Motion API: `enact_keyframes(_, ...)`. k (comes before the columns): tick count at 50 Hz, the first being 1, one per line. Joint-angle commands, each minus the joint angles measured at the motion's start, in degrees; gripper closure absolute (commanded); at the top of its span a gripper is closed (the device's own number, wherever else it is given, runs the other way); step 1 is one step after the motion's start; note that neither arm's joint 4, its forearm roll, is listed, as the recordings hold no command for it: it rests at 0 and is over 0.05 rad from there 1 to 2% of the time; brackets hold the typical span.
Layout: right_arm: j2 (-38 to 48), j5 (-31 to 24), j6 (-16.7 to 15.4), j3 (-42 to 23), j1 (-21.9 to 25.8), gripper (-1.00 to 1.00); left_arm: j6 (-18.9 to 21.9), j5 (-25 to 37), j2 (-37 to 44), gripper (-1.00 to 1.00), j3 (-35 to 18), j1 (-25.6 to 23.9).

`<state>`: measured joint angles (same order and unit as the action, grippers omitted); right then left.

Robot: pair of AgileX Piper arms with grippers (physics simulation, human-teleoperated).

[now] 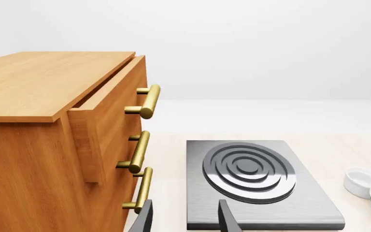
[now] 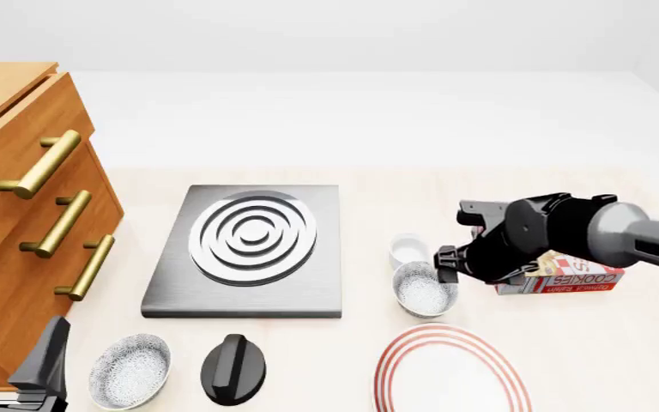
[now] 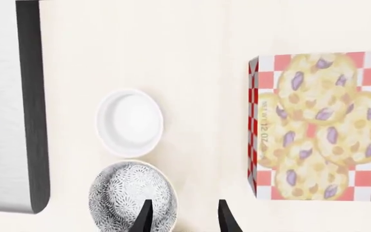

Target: Pick the akita bowl between the plate and the ramekin and place it on the plate.

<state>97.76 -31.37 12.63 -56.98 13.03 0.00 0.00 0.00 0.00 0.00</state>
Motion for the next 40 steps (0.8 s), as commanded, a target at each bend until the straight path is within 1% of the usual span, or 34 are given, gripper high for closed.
enact_keyframes(1,-0.3,1.2,-0.5,2.1,0.0,-1.00,0.0,0.0,0.0,-1.00,0.0,0.0)
enact_keyframes(4,0.1,1.1,-0.5,1.7,-0.3,-1.00,0.0,0.0,0.0,-1.00,0.0,0.0)
enact_keyframes(5,0.2,1.3,-0.1,1.8,0.0,-1.00,0.0,0.0,0.0,-1.00,0.0,0.0)
enact_keyframes(7,0.4,1.3,-0.4,1.8,-0.3,-1.00,0.0,0.0,0.0,-1.00,0.0,0.0)
enact_keyframes(8,0.6,1.4,0.1,2.0,0.1,-1.00,0.0,0.0,0.0,-1.00,0.0,0.0)
enact_keyframes(9,0.7,1.6,-0.4,2.2,-0.1,-1.00,0.0,0.0,0.0,-1.00,0.0,0.0)
enact_keyframes(14,1.4,2.9,0.2,3.3,0.5,-1.00,0.0,0.0,0.0,-1.00,0.0,0.0)
enact_keyframes(17,1.9,3.6,-0.2,3.8,0.4,-1.00,0.0,0.0,0.0,-1.00,0.0,0.0)
enact_keyframes(25,2.7,4.7,0.6,4.4,1.1,-1.00,0.0,0.0,0.0,-1.00,0.0,0.0)
enact_keyframes(32,3.4,5.2,0.3,4.4,1.3,-1.00,0.0,0.0,0.0,-1.00,0.0,0.0)
enact_keyframes(33,3.4,5.1,-0.9,4.2,0.7,1.00,0.0,0.0,0.0,-1.00,0.0,0.0)
enact_keyframes(34,3.3,5.0,-1.2,4.2,0.8,1.00,0.0,0.0,0.0,-1.00,0.0,0.0)
enact_keyframes(36,3.1,4.7,-3.0,3.9,-0.5,1.00,0.0,0.0,0.0,-1.00,0.0,0.0)
enact_keyframes(40,3.2,4.8,-2.9,3.8,-0.3,1.00,0.0,0.0,0.0,-1.00,0.0,0.0)
